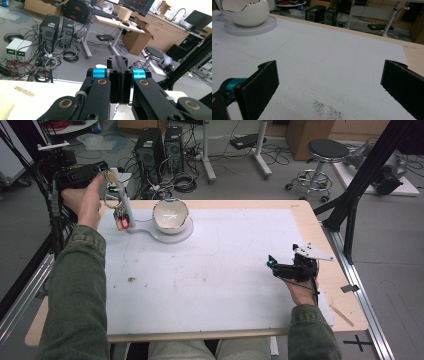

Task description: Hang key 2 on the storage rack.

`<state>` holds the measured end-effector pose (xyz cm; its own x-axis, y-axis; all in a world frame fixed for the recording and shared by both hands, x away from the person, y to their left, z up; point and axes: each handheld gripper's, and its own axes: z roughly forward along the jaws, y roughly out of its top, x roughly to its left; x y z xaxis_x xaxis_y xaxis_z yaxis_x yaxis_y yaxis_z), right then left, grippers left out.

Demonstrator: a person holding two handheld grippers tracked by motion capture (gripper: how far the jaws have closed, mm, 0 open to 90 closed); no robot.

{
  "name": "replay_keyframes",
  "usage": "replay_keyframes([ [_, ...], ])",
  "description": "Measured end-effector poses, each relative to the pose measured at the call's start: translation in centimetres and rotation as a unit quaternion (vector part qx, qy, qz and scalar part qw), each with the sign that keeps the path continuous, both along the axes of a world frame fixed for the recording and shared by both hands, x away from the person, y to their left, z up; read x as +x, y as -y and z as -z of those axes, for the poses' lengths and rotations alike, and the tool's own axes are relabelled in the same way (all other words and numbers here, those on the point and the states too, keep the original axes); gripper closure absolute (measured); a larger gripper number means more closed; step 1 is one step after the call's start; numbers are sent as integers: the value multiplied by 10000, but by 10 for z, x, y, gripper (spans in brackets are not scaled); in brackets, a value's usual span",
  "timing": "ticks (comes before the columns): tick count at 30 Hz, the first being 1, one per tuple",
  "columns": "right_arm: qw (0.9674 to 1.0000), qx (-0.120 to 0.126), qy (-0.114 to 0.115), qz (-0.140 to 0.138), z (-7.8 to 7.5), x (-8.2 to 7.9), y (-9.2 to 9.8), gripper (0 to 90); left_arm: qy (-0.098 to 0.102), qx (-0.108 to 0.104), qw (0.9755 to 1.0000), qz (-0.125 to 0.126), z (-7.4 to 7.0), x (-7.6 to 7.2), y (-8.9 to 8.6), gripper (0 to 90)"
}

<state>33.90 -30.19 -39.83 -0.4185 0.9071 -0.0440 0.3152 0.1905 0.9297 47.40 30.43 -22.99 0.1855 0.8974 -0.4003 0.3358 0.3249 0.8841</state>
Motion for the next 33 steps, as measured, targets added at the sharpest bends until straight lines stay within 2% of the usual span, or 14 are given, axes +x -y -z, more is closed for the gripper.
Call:
replay_keyframes([
  [5, 10000, 7, 3, 10, 0, 0, 0, 7, -159, 44, 9999, -12, 8, 8, -1, 894],
  [7, 10000, 6, -6, 20, 0, -1, 1, 7, -190, 45, 9998, 1, 10, 9, -1, 894],
  [12, 10000, 23, 9, 28, 0, -2, 2, 7, -328, 220, 9992, 19, 14, 11, 2, 894],
  [15, 10000, 48, -3, 43, 0, -2, 1, 7, -373, 210, 9991, -23, 16, 10, 2, 893],
  [21, 10000, 27, 4, 42, 0, -1, 2, 7, -649, 507, 9965, -167, 17, 9, 3, 892],
  [24, 10000, 22, 13, 31, 0, 0, 1, 7, -715, 634, 9952, -209, 17, 8, 4, 883],
  [25, 10000, 19, 12, 35, 0, 0, 1, 7, -704, 671, 9951, -186, 17, 7, 5, 858],
  [27, 10000, 33, -4, 31, 0, -1, 1, 7, -638, 684, 9956, -107, 16, 6, 6, 740],
  [30, 10000, 30, 13, 39, 0, -1, 1, 7, -550, 570, 9969, -13, 15, 5, 8, 572],
  [33, 10000, 37, 6, 39, 0, -1, 1, 7, -513, 576, 9970, 15, 14, 4, 11, 519],
])
